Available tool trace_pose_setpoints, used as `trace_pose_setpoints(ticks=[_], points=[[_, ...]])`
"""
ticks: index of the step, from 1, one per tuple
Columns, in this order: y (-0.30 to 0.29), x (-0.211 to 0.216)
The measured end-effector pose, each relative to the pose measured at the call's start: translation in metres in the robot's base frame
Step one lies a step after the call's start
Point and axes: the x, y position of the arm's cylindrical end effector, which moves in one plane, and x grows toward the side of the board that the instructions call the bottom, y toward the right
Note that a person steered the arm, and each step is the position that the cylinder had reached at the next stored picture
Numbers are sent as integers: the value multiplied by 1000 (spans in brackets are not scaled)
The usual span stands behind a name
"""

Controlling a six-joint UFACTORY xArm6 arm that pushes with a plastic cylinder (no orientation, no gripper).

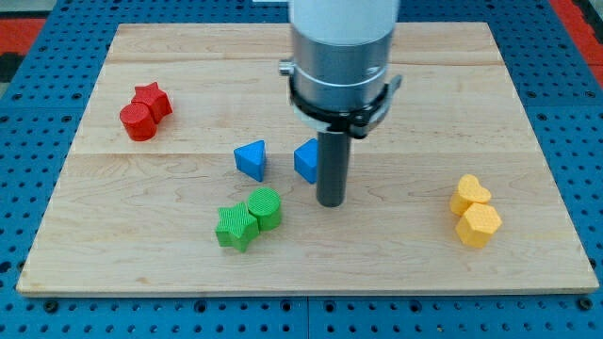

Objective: Move the blue cube to the top center of the board

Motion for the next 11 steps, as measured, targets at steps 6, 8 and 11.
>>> trace_pose_setpoints(ticks=[6,8,11], points=[[-136,-245],[-165,-279],[-79,-245]])
